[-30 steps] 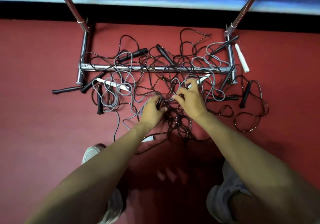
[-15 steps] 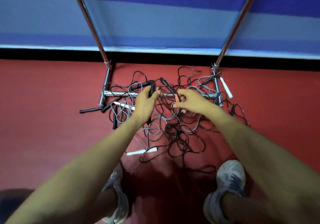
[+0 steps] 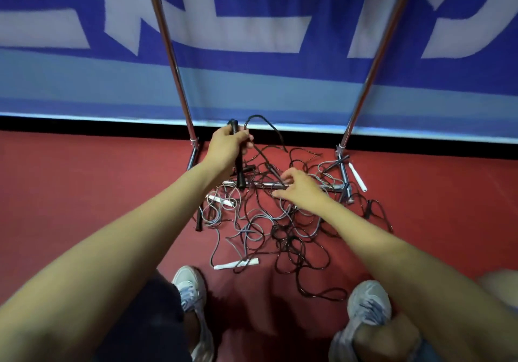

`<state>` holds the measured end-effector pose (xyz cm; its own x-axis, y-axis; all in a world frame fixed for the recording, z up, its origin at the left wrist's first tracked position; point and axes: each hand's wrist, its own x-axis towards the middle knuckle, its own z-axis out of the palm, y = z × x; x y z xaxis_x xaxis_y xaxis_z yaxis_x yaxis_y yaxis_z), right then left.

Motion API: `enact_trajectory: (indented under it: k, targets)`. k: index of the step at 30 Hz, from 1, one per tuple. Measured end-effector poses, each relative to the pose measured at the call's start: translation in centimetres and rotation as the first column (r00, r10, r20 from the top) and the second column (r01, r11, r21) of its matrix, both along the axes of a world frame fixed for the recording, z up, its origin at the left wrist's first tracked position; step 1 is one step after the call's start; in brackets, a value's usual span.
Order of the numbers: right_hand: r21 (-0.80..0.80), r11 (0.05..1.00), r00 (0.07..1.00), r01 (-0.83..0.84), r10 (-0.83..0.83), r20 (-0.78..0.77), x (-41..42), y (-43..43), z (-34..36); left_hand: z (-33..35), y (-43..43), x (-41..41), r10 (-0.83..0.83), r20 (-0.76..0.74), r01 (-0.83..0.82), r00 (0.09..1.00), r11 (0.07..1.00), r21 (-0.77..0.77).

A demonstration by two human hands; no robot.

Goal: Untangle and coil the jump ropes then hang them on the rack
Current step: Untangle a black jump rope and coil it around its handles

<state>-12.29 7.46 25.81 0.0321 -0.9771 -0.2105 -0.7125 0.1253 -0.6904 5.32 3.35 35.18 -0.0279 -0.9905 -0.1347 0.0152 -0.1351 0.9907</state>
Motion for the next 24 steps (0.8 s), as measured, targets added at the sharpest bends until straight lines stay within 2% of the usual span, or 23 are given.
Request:
enact_trajectory:
  k: [2, 6, 9, 11, 12, 14, 16, 17, 19, 21, 22, 23, 24]
  targets:
    - [0.073, 0.995, 0.997, -0.064, 0.060, 0.047, 1.6, 0.0, -1.1, 0.7, 0.1, -0.1, -0.018, -0.053, 0.018, 0.998, 1.000, 0.008]
    - [0.100, 0.994, 0.981, -0.047, 0.027, 0.194, 5.1, -1.1, -2.3, 1.1, -0.1, 0.6, -0.032, -0.129, 0.035, 0.991, 0.999, 0.015]
    - [0.132, 0.988, 0.994, -0.080, 0.068, 0.089, 5.0, -1.7, -3.7, 1.4, -1.1, 1.8, 0.030, -0.138, -0.030, 0.990, 1.000, 0.003]
    - [0.152, 0.988, 0.999, -0.037, 0.039, -0.009, 3.3, -2.1, -4.0, 0.8, -2.1, 2.9, 0.088, 0.004, -0.088, 0.996, 0.996, -0.007]
    - [0.149, 0.989, 1.000, 0.012, -0.010, -0.014, 2.2, -2.4, -3.7, 0.4, -2.6, 3.5, 0.101, 0.172, -0.098, 0.980, 0.995, -0.024]
    - [0.117, 0.989, 0.994, 0.095, -0.101, 0.044, 0.0, -2.9, -2.3, -0.6, -3.1, 3.9, 0.061, 0.528, -0.056, 0.847, 0.998, -0.026]
    - [0.083, 0.993, 0.988, 0.081, -0.090, 0.123, -1.3, -3.4, 0.1, -1.3, -2.7, 3.5, 0.003, 0.712, -0.011, 0.702, 1.000, 0.006]
    - [0.069, 0.996, 0.982, 0.062, -0.074, 0.175, -1.5, -3.6, 1.5, -1.3, -2.2, 2.9, -0.019, 0.735, 0.017, 0.678, 1.000, 0.009]
    - [0.034, 0.998, 0.954, 0.059, -0.066, 0.291, -1.7, -3.9, 4.3, -1.2, -1.0, 1.4, -0.134, 0.686, 0.153, 0.715, 0.988, 0.033]
    - [0.017, 0.997, 0.903, 0.081, -0.081, 0.423, -1.5, -4.1, 6.7, -1.4, 0.4, -0.2, -0.337, 0.520, 0.324, 0.785, 0.938, 0.119]
    - [0.018, 0.996, 0.873, 0.087, -0.085, 0.481, -1.4, -4.1, 7.7, -1.6, 1.1, -1.0, -0.406, 0.462, 0.387, 0.789, 0.912, 0.140]
    - [0.019, 0.996, 0.848, 0.088, -0.085, 0.523, -1.2, -4.1, 8.4, -1.8, 1.5, -1.5, -0.433, 0.477, 0.428, 0.765, 0.895, 0.127]
    - [0.016, 0.996, 0.829, 0.092, -0.085, 0.553, -1.1, -4.1, 9.0, -1.8, 1.6, -1.9, -0.417, 0.559, 0.448, 0.717, 0.890, 0.089]
